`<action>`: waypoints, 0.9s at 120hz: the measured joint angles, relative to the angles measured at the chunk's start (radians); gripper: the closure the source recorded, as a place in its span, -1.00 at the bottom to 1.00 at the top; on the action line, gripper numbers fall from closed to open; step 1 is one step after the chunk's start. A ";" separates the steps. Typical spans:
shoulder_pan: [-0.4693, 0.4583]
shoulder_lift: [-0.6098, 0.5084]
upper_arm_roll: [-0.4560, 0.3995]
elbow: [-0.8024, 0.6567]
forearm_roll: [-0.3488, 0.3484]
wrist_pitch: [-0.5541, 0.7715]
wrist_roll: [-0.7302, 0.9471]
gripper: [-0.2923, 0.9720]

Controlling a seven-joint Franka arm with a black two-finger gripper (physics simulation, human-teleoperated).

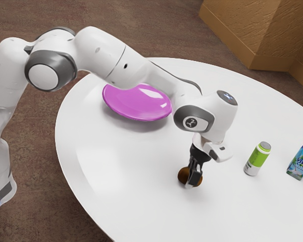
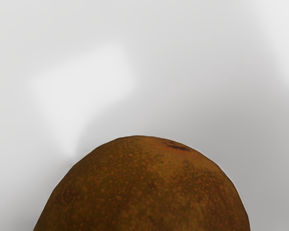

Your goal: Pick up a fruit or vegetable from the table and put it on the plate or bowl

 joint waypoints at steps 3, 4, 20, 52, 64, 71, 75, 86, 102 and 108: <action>0.000 0.000 0.000 0.000 0.000 0.001 0.000 -0.27; 0.000 0.000 0.000 0.000 0.000 0.001 0.000 -0.24; 0.000 0.005 0.002 0.001 0.006 0.003 -0.007 -0.05; -0.002 -0.028 -0.003 0.012 0.049 0.005 -0.032 0.04; -0.002 -0.051 -0.005 0.029 0.062 -0.001 -0.043 0.02; -0.002 -0.057 -0.005 0.067 0.075 -0.014 -0.049 0.02; -0.002 -0.058 -0.005 0.096 0.086 -0.028 -0.053 0.02; -0.002 -0.059 0.000 0.153 0.115 -0.063 -0.062 0.01; 0.014 -0.062 0.055 0.173 0.148 -0.103 -0.067 0.02; 0.048 -0.062 0.061 0.174 0.154 -0.113 -0.066 0.02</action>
